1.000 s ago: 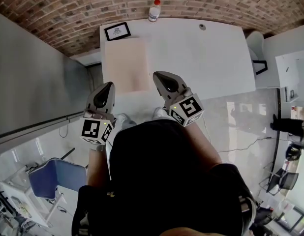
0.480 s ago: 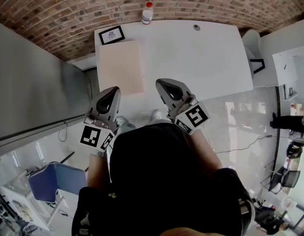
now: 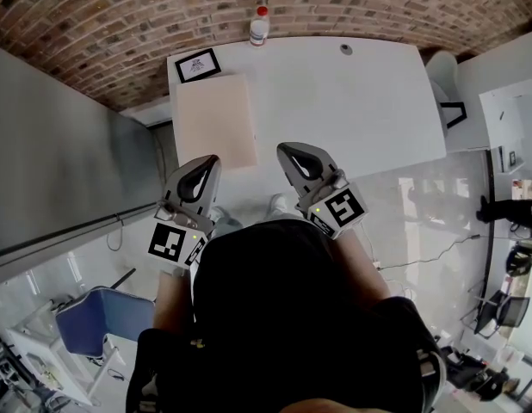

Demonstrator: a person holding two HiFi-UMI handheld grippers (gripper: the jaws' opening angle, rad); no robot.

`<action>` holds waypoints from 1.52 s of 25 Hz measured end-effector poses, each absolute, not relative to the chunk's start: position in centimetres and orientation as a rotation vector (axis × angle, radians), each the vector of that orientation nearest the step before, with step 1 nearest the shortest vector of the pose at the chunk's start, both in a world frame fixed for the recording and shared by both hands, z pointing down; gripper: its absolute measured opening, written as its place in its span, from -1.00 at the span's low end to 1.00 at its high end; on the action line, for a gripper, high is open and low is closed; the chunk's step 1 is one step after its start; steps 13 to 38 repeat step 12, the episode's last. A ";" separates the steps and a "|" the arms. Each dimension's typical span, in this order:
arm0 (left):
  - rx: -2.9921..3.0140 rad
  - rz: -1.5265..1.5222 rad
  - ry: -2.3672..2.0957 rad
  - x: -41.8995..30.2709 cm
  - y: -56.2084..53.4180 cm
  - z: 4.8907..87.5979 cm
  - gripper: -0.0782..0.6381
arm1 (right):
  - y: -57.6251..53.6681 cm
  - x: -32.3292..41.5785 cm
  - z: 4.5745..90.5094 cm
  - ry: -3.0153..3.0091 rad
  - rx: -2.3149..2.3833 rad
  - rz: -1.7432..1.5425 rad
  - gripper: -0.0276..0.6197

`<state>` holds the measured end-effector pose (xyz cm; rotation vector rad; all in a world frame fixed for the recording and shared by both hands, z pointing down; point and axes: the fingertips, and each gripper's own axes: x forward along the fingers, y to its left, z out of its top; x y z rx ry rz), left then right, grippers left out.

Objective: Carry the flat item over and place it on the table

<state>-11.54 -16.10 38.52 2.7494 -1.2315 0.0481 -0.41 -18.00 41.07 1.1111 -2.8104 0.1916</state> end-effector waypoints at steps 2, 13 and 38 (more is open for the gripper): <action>2.764 0.052 -1.218 -11.5 -16.1 38.4 -0.77 | -18.1 -0.5 41.2 -2.807 1.119 0.204 -0.88; 2.758 0.197 -1.263 -11.8 -16.5 39.1 -0.77 | -18.3 -1.4 41.3 -2.779 1.126 0.190 -0.88; 2.758 0.197 -1.263 -11.8 -16.5 39.1 -0.77 | -18.3 -1.4 41.3 -2.779 1.126 0.190 -0.88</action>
